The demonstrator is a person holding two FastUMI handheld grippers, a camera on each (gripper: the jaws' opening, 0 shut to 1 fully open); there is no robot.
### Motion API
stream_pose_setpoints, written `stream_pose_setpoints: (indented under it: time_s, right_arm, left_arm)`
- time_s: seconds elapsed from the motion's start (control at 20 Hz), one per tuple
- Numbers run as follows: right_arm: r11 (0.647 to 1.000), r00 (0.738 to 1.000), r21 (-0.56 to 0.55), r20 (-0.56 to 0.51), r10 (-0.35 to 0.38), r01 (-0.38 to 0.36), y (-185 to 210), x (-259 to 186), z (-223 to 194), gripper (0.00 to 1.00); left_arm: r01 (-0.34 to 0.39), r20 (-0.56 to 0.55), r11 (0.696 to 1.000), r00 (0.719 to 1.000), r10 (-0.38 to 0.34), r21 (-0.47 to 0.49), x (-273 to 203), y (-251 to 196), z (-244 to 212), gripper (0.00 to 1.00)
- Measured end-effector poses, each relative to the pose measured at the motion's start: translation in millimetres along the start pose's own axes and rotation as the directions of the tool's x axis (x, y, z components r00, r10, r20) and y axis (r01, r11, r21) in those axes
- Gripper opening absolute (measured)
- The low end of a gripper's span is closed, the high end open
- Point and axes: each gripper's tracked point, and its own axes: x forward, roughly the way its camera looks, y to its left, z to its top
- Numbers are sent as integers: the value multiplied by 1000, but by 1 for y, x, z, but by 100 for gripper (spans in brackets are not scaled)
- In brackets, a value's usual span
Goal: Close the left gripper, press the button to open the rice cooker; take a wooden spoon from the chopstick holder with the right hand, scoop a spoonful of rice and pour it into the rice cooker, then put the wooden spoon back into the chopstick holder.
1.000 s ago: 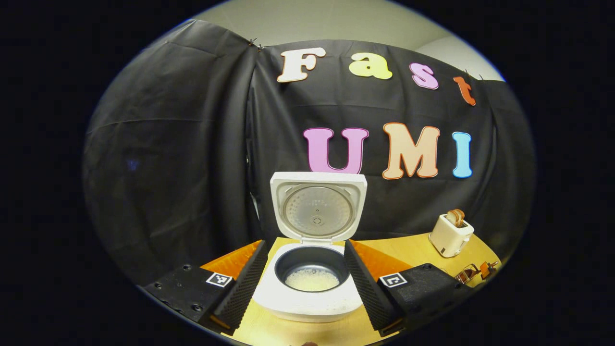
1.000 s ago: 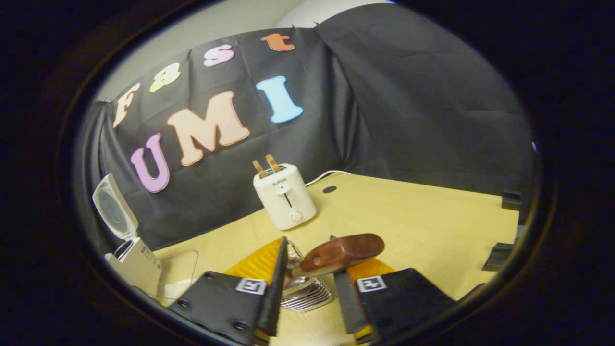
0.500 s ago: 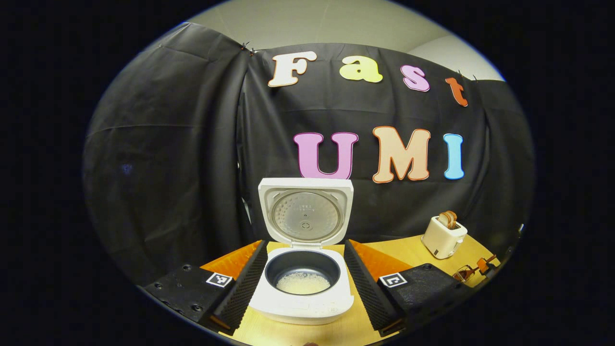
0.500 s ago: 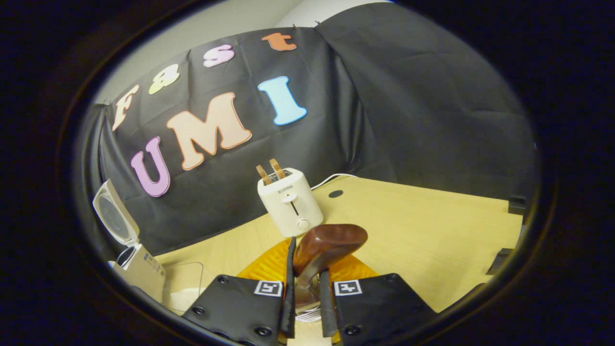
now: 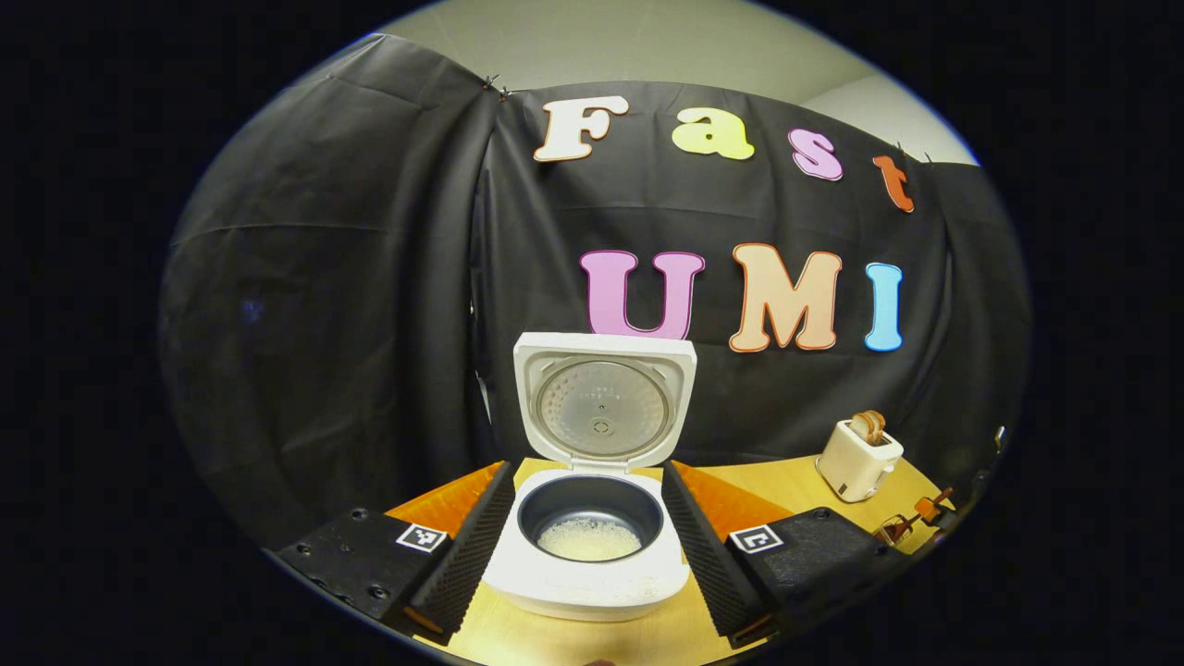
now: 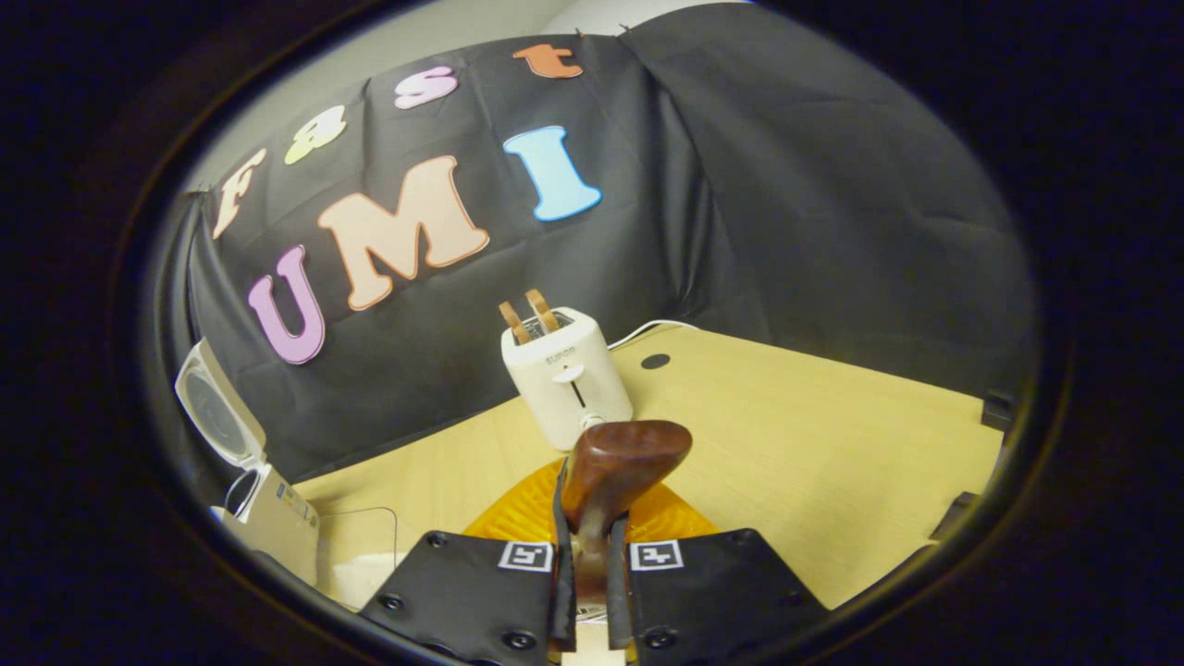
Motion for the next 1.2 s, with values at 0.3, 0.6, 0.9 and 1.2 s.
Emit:
stream_pose_setpoints:
  time_s: [0.3, 0.6, 0.9, 1.2]
  right_arm:
    - [999, 1000, -46, 20, 2, -1, 10, -8, 23, 17]
    - [993, 998, -122, 69, 4, 5, 27, -25, 61, 16]
    - [981, 991, -193, 132, 34, -8, 65, -50, 102, 17]
    - [963, 978, -243, 138, 154, -117, 143, -72, 109, 17]
  left_arm:
    - [-7, -7, 1000, 1000, 7, 15, -1, 11, -9, 95]
    - [43, -31, 999, 999, -42, 22, -1, 5, -26, 94]
    - [118, -80, 993, 990, -118, -16, 16, -13, -53, 94]
    - [175, -91, 983, 980, -179, -51, 29, -26, -60, 94]
